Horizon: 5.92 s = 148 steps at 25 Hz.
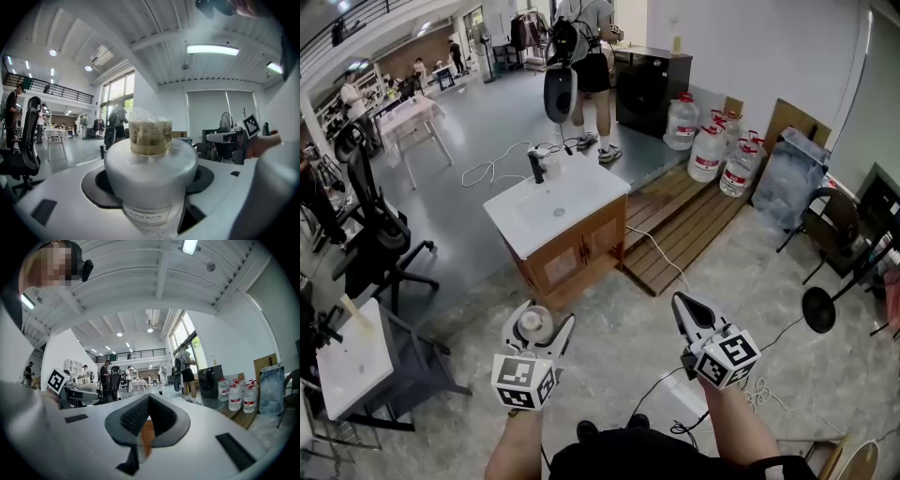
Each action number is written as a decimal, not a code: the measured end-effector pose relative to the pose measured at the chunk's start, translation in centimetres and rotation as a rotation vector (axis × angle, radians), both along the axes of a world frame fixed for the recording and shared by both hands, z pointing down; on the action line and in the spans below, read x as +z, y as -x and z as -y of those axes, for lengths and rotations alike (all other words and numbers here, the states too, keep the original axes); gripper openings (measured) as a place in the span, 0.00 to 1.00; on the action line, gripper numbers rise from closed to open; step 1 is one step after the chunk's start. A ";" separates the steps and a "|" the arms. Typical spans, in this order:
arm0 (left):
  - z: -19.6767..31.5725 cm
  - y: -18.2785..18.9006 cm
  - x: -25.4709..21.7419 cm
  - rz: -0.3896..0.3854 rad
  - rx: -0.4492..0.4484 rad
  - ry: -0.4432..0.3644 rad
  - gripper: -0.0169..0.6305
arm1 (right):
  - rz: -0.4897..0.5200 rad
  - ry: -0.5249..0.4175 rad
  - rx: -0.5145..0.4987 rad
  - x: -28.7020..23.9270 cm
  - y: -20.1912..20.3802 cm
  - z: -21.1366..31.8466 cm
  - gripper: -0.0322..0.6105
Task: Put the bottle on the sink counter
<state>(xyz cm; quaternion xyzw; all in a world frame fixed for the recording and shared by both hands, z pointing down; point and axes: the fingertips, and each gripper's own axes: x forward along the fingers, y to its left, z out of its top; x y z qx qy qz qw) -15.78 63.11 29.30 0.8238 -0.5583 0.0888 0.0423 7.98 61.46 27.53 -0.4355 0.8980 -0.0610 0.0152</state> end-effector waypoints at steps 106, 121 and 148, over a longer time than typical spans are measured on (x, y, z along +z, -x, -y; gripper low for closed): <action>59.4 -3.6 3.4 -0.014 -0.068 0.068 0.55 | 0.019 0.182 -0.333 7.4 4.4 60.2 0.07; 65.1 0.7 5.1 -0.011 0.035 0.059 0.55 | -0.046 0.179 -0.221 7.5 8.3 66.1 0.07; 74.5 -4.8 12.3 -0.027 0.078 0.210 0.55 | -0.041 0.298 -0.261 12.9 7.0 75.8 0.07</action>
